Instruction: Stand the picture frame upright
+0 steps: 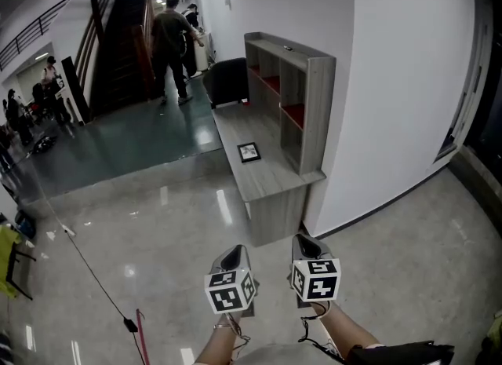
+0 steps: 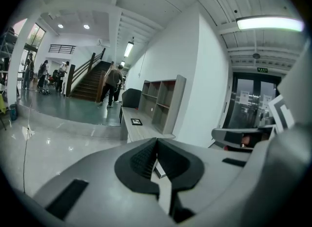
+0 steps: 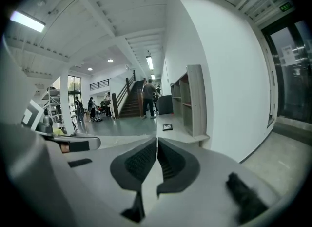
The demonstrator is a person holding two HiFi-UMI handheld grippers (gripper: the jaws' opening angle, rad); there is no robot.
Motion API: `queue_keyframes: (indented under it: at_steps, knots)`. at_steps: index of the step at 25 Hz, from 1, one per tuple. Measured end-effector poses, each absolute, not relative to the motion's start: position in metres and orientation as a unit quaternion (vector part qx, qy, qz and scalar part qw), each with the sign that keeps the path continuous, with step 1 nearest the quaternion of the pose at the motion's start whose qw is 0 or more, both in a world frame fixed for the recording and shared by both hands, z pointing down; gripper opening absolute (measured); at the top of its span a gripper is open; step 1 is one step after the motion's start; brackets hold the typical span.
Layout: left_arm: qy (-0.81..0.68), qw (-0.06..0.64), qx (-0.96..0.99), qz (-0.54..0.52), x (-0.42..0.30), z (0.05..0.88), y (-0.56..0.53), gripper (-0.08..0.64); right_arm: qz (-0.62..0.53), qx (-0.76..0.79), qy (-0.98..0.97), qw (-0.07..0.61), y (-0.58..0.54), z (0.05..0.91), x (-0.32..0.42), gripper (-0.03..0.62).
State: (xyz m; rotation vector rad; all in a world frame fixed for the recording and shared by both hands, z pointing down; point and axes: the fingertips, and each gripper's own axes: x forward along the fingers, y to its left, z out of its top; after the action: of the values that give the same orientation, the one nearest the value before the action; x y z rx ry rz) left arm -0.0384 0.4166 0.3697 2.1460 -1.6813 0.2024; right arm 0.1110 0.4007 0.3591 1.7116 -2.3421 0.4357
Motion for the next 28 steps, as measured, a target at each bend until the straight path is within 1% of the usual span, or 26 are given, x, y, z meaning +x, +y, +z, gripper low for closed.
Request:
queue_keyframes:
  at_steps: [8,17,28]
  knots:
    - [-0.610,0.213,0.760,0.071,-0.058,0.382,0.410,0.014,0.157,0.588,-0.785,0.113,0.397,0.372,0.110,0.032]
    - [-0.608,0.221,0.758,0.077,-0.061,0.396,0.396,0.014,0.165,0.596,-0.775,0.129,0.381,0.385,0.114,0.032]
    - [-0.619,0.219,0.749,0.092,-0.084,0.412,0.343,0.014,0.176,0.589,-0.777,0.134,0.326,0.406,0.100,0.031]
